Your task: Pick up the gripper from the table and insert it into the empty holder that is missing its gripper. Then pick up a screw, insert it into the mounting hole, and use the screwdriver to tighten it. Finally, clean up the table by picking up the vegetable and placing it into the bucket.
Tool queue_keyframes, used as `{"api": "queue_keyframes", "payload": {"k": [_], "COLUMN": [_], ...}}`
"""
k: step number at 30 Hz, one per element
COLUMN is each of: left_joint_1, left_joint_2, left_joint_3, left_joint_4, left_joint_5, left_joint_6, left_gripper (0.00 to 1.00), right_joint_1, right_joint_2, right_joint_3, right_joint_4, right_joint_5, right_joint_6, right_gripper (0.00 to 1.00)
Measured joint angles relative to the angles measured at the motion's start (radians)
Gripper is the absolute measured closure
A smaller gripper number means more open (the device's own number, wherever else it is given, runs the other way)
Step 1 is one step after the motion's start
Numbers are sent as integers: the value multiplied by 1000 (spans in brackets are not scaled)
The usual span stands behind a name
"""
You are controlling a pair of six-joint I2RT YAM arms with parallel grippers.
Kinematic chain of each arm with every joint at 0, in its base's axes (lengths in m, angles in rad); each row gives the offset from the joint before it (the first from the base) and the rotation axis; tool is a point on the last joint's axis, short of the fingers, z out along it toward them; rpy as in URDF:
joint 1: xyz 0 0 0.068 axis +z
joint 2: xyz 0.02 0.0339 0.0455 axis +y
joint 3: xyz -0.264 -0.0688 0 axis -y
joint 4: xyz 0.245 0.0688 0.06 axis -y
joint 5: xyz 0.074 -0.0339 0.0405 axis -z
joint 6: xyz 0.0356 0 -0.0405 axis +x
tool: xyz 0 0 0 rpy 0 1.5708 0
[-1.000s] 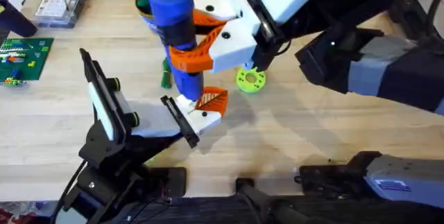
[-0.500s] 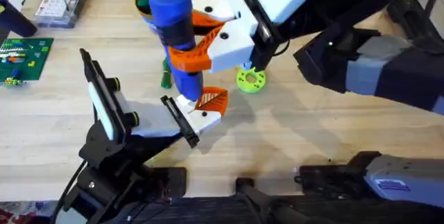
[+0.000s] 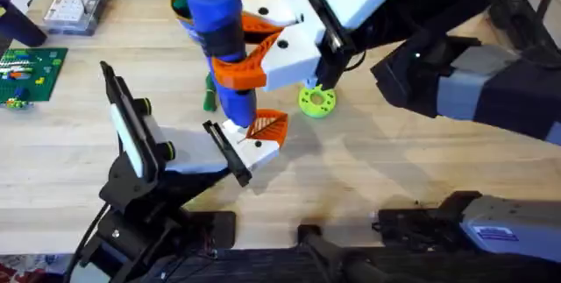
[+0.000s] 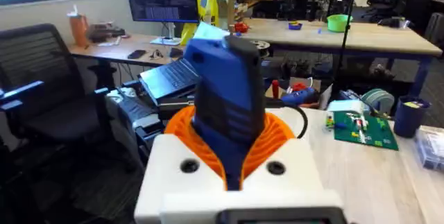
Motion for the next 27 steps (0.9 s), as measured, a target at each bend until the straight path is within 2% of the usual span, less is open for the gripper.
{"api": "queue_keyframes", "payload": {"k": [8, 17, 20, 23, 27], "left_joint_1": [0, 0, 0, 0, 0], "left_joint_2": [0, 0, 0, 0, 0], "left_joint_3": [0, 0, 0, 0, 0], "left_joint_4": [2, -2, -2, -2, -2], "left_joint_5": [0, 0, 0, 0, 0], "left_joint_6": [0, 0, 0, 0, 0], "left_gripper": [983, 983, 983, 983, 983], "right_joint_1": [-3, -84, -103, -112, -134], "right_joint_2": [4, 20, 17, 16, 16], "right_joint_3": [22, 296, 346, 353, 354], "right_joint_4": [-6, -23, -44, -103, -311], "right_joint_5": [7, -68, -94, -116, -145], "right_joint_6": [51, 142, 154, 157, 103], "right_gripper": [942, 942, 944, 941, 943]}}
